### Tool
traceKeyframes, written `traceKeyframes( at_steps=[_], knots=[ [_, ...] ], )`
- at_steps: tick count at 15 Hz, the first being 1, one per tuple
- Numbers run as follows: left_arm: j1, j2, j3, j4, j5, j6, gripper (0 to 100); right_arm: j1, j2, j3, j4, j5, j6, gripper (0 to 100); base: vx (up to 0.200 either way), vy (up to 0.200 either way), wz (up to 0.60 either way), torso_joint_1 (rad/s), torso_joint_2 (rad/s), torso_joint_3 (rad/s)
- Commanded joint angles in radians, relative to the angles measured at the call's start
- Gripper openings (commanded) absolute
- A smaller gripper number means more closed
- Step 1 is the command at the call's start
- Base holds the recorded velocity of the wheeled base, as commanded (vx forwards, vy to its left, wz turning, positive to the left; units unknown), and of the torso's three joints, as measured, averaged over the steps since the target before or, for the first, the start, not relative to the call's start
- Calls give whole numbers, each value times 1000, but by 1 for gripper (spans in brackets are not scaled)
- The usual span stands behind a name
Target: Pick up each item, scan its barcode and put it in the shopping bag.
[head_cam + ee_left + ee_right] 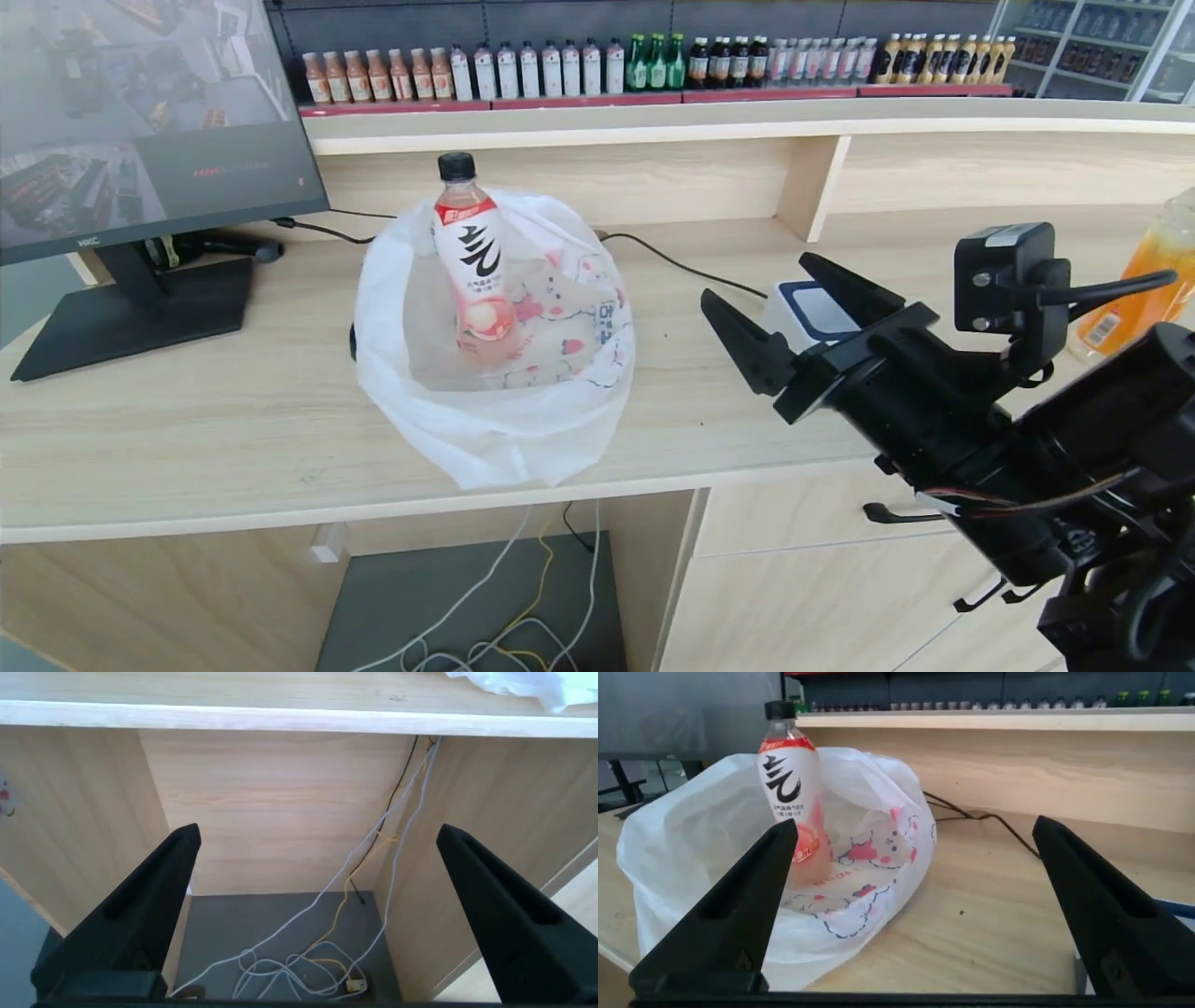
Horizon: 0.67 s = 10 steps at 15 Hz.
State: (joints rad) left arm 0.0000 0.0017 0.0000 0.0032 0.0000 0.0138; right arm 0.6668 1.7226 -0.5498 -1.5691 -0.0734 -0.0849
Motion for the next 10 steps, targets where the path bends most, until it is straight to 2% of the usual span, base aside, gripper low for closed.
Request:
traceKeyframes(
  at_steps=[1, 10],
  knots=[
    [0, 0, 0, 0, 0, -2, 100, 0, -11, 4, -2, -2, -1, 100, 0, -200, 0, 7, 2, -7],
    [0, 0, 0, -2, 0, -3, 100, 2, -60, 64, -2, -2, -4, 100, 0, -200, 0, 2, 3, 1]
  ],
)
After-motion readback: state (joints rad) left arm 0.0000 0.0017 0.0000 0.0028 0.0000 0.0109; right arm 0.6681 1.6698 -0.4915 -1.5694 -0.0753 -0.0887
